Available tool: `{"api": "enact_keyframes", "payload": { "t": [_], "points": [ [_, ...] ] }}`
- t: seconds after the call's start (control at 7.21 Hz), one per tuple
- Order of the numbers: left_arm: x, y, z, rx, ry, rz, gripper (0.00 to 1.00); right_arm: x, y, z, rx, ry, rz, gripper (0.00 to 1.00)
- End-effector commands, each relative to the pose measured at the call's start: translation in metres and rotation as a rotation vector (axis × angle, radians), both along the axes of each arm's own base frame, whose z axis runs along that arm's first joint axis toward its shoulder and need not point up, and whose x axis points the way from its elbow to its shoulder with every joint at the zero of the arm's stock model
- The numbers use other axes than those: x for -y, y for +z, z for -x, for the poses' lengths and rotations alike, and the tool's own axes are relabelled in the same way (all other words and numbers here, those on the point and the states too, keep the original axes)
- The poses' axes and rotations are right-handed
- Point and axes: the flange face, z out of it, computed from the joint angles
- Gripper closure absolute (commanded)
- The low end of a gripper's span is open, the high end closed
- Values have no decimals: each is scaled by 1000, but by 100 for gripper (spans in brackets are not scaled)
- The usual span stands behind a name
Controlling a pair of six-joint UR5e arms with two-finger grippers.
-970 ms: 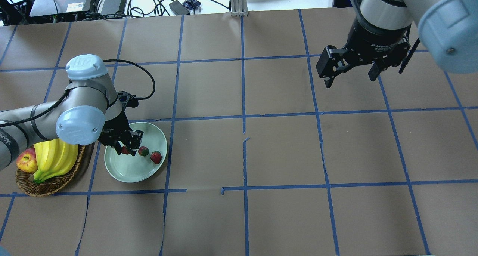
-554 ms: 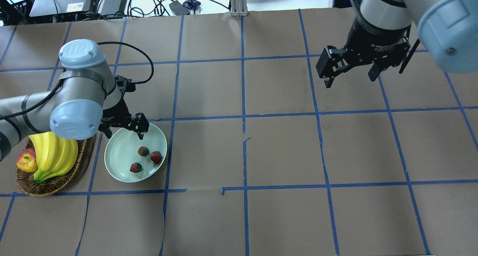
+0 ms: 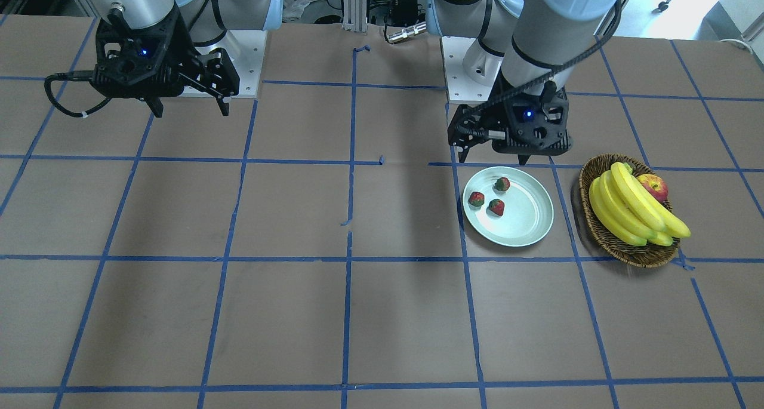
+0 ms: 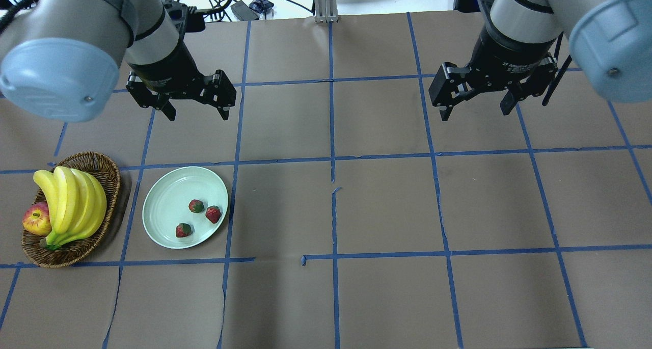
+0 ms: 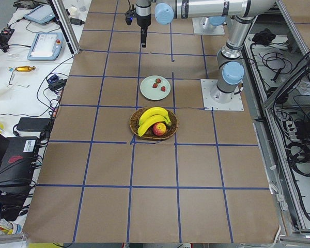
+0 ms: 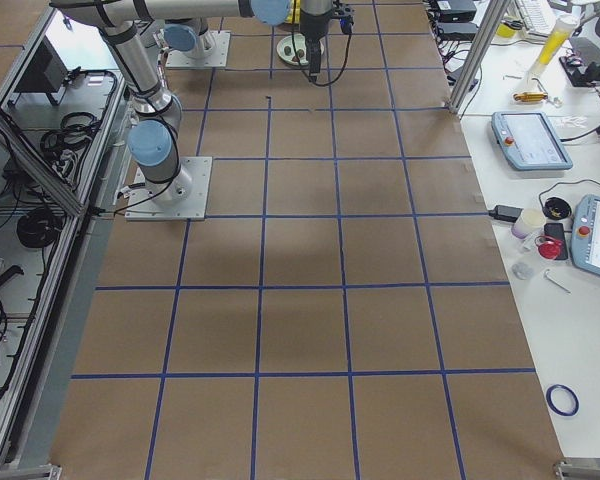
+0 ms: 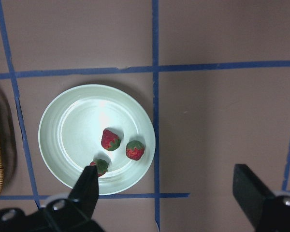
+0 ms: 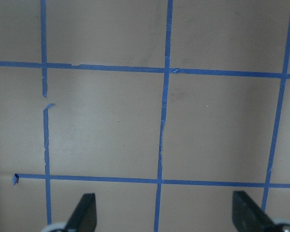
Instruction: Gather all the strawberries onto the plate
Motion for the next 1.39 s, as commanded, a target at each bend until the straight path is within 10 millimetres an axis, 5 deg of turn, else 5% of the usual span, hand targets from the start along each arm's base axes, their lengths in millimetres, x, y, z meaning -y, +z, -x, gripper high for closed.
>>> {"api": "enact_keyframes", "payload": {
  "t": [0.0, 0.42, 0.83, 1.25],
  "points": [
    [-16, 49, 3, -5, 0, 35, 0, 3, 5, 1, 1, -56, 16, 0],
    [-27, 61, 3, -10, 2, 57, 0, 5, 32, -8, 93, -18, 54, 0],
    [-33, 39, 2, -1, 4, 13, 0, 14, 59, -5, 81, 194, 118, 0],
    [-33, 34, 1, 5, 4, 2, 0, 16, 25, 15, -83, 185, 49, 0]
  ]
}}
